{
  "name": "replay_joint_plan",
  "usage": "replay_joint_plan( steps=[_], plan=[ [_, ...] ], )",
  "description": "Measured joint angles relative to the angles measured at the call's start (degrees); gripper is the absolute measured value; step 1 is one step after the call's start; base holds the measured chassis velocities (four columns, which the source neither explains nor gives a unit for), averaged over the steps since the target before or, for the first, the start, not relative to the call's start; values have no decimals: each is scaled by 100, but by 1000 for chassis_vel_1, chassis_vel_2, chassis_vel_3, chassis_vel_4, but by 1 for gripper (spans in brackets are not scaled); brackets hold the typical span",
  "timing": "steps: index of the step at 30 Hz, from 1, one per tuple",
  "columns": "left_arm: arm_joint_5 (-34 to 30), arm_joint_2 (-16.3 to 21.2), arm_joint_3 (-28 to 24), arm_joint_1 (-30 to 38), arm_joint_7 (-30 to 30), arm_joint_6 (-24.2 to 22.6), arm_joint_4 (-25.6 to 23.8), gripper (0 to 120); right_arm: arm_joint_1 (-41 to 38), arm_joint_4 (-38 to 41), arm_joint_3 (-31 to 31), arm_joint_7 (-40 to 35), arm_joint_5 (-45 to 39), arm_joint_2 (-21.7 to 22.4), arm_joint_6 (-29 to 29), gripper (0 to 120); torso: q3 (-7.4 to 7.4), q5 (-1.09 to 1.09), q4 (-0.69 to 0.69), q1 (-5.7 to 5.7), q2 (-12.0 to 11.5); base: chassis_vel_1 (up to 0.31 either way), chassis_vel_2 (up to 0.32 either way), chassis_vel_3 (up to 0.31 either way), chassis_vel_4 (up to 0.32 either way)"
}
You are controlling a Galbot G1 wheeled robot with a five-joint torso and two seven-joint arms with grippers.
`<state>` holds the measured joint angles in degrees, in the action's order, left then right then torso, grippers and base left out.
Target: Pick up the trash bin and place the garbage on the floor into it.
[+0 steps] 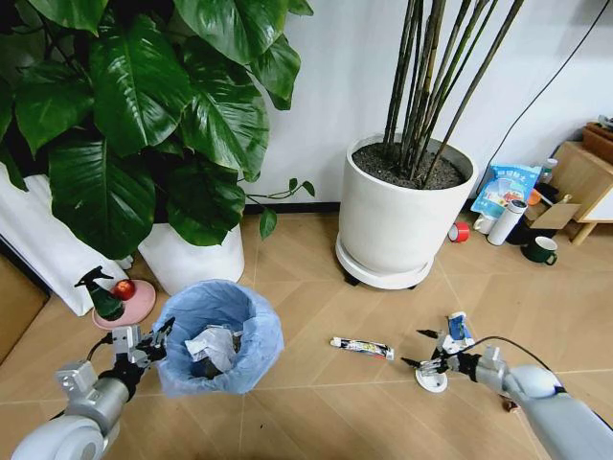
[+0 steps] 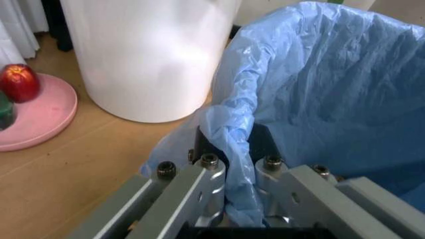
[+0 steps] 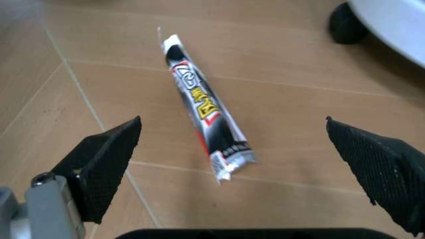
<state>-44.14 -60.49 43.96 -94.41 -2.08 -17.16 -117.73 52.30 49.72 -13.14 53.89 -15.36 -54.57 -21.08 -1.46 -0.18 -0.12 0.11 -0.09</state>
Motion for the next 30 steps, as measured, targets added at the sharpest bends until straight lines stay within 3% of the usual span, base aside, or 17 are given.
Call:
replay_joint_plan(
  steps=[15,30],
  plan=[
    [-36,-78,67,147,18,-9,102,0,-1350,-885,1575,-65,-129,-165,173,100,0,0,0,0,0,0,0,0,0],
    [-50,-112,111,158,29,-19,27,0,-1506,-1007,2072,183,-135,-222,310,100,1,0,-1,0,0,0,0,0,0]
  ],
)
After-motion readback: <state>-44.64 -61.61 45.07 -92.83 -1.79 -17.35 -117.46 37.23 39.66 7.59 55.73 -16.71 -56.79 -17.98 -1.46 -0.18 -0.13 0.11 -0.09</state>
